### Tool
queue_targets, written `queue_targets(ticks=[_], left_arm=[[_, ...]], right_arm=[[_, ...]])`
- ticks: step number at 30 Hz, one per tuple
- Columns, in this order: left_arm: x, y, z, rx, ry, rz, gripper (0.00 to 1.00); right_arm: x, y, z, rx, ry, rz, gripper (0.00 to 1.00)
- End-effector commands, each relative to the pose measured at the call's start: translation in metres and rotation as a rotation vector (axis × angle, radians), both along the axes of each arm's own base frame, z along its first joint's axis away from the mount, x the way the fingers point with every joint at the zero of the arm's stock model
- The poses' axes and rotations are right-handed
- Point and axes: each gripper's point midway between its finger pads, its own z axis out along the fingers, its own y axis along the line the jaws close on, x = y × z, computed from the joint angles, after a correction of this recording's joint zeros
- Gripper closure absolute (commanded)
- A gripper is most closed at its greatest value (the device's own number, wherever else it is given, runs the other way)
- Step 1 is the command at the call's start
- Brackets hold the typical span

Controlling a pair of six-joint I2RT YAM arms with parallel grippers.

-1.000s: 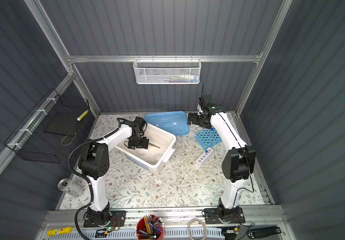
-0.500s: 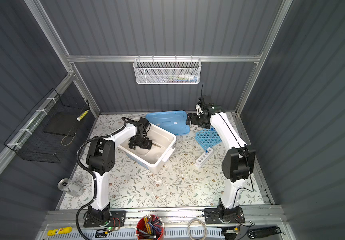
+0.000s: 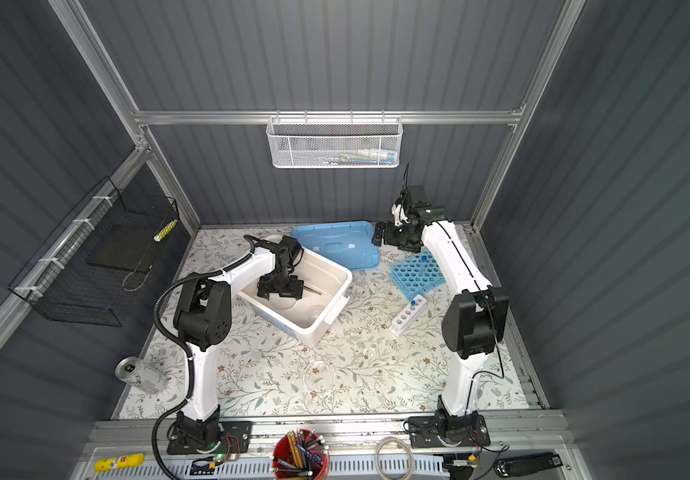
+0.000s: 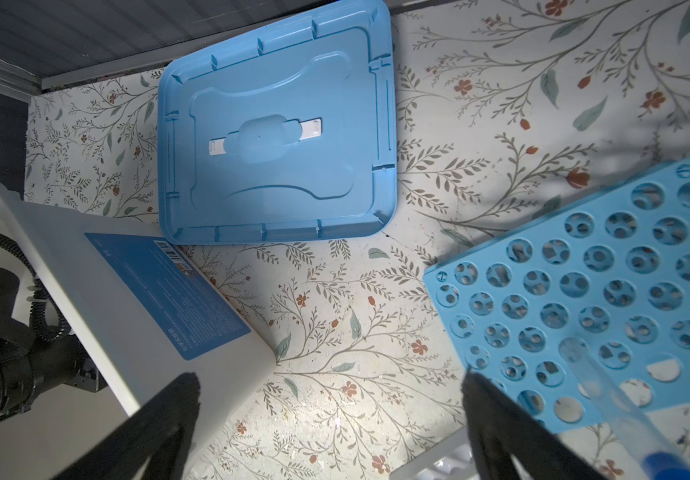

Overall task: Organize the chemistry lab equipment
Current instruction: 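Open the left gripper to set the petri dish on the bin floor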

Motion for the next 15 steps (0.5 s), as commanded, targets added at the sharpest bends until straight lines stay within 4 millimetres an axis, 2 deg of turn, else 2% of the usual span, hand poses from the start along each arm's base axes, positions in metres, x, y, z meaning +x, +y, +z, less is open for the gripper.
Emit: queue_targets(ticks=[1, 15], left_arm=[[0.002, 0.013, 0.002, 0.087, -0.003, 0.044, 0.03], [0.003, 0.004, -0.022, 0.11, 0.033, 0.03, 0.17]], right_arm=[[-0.002, -0.002, -0.003, -0.003, 0.024, 0.023, 0.01], [0.001, -0.014, 0.003, -0.012, 0.015, 0.024, 0.01]])
